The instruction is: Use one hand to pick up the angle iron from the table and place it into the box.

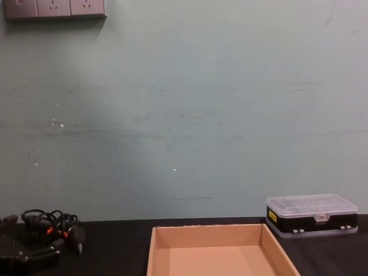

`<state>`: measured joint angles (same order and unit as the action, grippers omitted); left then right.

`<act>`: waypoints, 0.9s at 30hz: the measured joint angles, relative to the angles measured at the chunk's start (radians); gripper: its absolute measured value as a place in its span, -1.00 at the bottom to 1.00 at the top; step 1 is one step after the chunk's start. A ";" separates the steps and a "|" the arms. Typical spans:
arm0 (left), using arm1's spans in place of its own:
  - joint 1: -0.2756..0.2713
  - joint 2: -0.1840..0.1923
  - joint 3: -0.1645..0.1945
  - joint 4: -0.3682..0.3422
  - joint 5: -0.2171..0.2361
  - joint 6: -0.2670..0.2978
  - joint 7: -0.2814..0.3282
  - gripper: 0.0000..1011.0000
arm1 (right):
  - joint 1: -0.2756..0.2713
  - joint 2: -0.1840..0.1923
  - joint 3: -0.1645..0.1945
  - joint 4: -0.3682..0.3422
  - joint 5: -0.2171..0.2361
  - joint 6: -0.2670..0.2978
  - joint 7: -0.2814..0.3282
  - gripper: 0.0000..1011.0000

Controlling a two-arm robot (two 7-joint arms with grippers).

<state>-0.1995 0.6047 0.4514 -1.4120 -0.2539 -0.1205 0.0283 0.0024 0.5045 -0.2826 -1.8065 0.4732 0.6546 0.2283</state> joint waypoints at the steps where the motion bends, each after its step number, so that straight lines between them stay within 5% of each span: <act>1: 0.000 0.000 0.000 0.000 0.000 0.000 0.000 0.98 | -0.001 0.001 0.000 0.000 0.000 0.000 0.000 -0.84; 11: 0.000 0.000 0.000 0.000 0.000 0.000 0.000 0.98 | -0.013 0.013 0.011 -0.022 0.001 -0.013 -0.005 -0.84; 18: 0.000 0.000 0.000 0.000 0.000 0.000 0.000 0.98 | -0.033 0.052 0.025 -0.093 -0.040 -0.074 -0.006 -0.84; 27: 0.000 0.000 0.000 0.000 0.000 0.000 0.000 0.98 | -0.019 0.056 0.052 -0.142 -0.058 -0.110 0.005 -0.84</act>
<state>-0.1996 0.6047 0.4514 -1.4120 -0.2539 -0.1205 0.0283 -0.0167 0.5605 -0.2310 -1.9482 0.4152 0.5445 0.2330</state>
